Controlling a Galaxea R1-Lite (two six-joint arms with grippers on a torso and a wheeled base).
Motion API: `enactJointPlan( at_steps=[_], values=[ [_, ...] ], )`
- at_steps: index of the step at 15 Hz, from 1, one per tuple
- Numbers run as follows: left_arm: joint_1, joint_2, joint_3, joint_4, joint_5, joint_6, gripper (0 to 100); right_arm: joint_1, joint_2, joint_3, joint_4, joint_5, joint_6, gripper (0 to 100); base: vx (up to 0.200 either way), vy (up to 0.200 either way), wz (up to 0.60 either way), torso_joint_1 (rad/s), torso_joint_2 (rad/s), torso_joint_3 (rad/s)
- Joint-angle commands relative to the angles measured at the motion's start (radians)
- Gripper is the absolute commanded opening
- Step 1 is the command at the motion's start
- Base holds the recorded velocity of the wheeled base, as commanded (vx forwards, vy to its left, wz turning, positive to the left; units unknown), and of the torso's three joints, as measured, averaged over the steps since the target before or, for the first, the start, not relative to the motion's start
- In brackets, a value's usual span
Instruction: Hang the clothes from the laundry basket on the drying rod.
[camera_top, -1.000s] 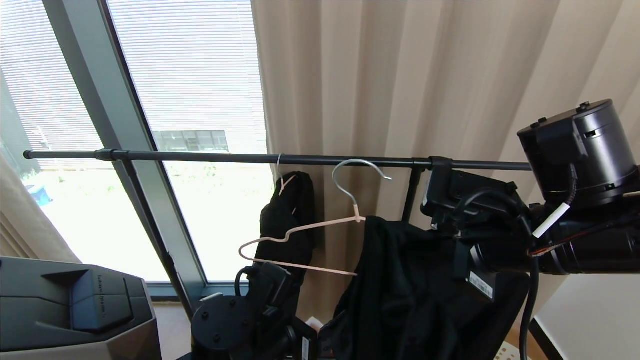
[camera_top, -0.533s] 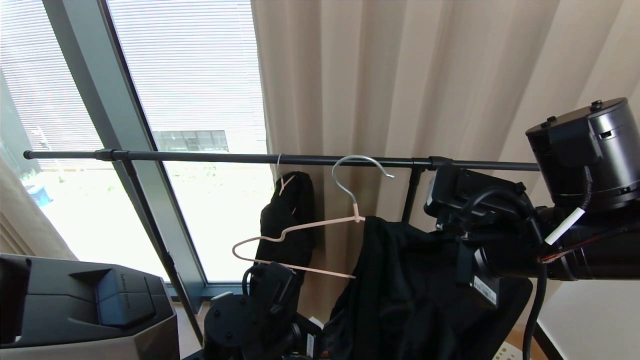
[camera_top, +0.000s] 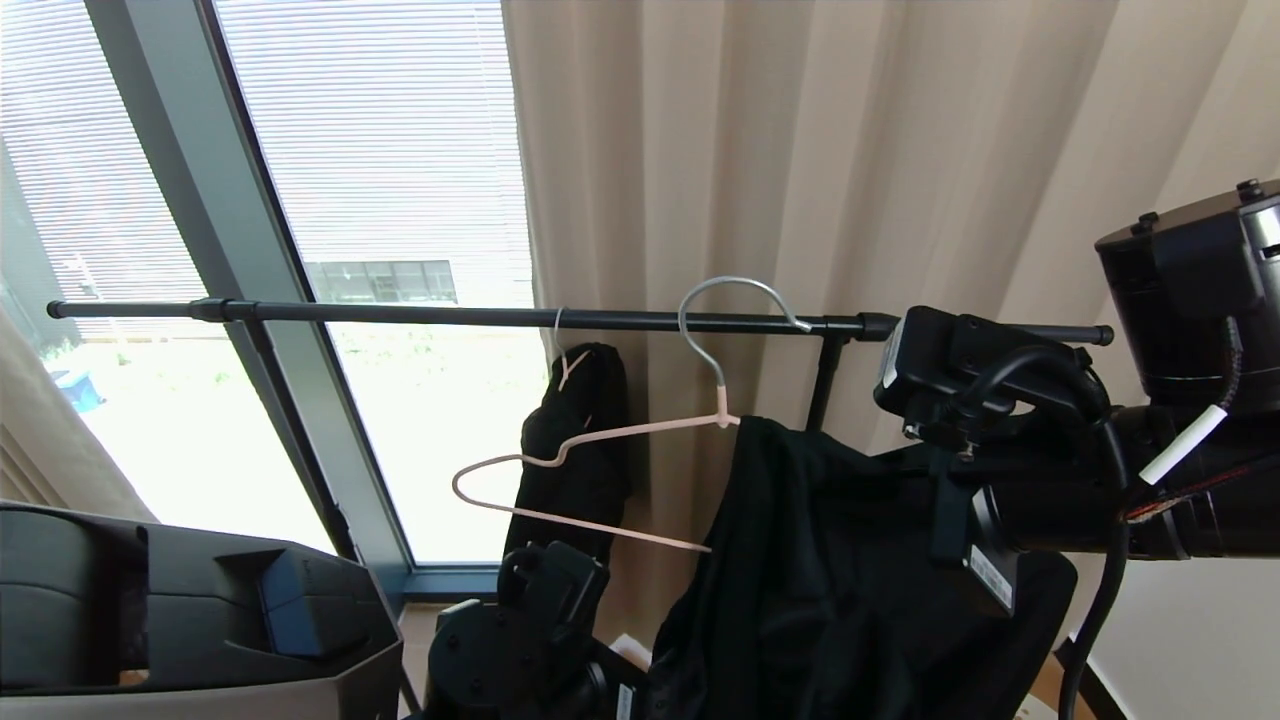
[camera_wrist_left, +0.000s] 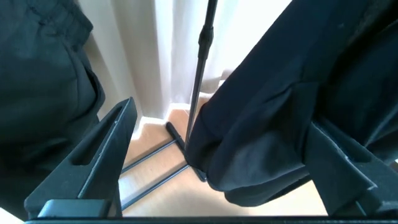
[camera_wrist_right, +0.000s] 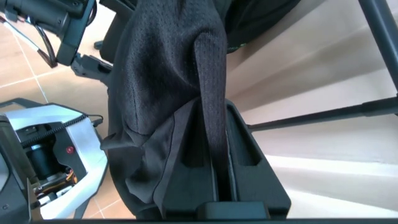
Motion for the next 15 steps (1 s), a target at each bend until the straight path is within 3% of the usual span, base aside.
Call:
enactJointPlan(
  at_steps=[1,6,9,12,15],
  values=[
    [-0.001,0.015,0.003,-0.002,0.009,0.005,0,-0.004,-0.002,0.004,0.001,-0.001,0.000,0,0.000,0.000,0.00,0.000,0.00,0.000],
    [0.045,-0.029,0.043,-0.002,0.014,0.078,0,-0.082,-0.014,0.081,-0.068,0.005,0.001,0,0.000,0.000,0.00,0.000,0.00,0.000],
    [0.095,-0.045,0.038,-0.002,0.012,0.097,0,-0.148,-0.041,0.190,-0.173,0.080,0.000,0,0.000,0.000,0.00,0.000,0.00,0.000],
    [0.140,-0.056,0.030,-0.002,0.012,0.114,0,-0.195,-0.070,0.243,-0.175,0.154,-0.002,0,0.000,0.000,0.00,0.000,0.00,0.000],
    [0.158,-0.074,0.029,-0.002,0.012,0.118,0,-0.232,-0.082,0.268,-0.180,0.175,-0.005,0,0.000,0.000,0.00,0.000,0.00,0.000]
  ],
)
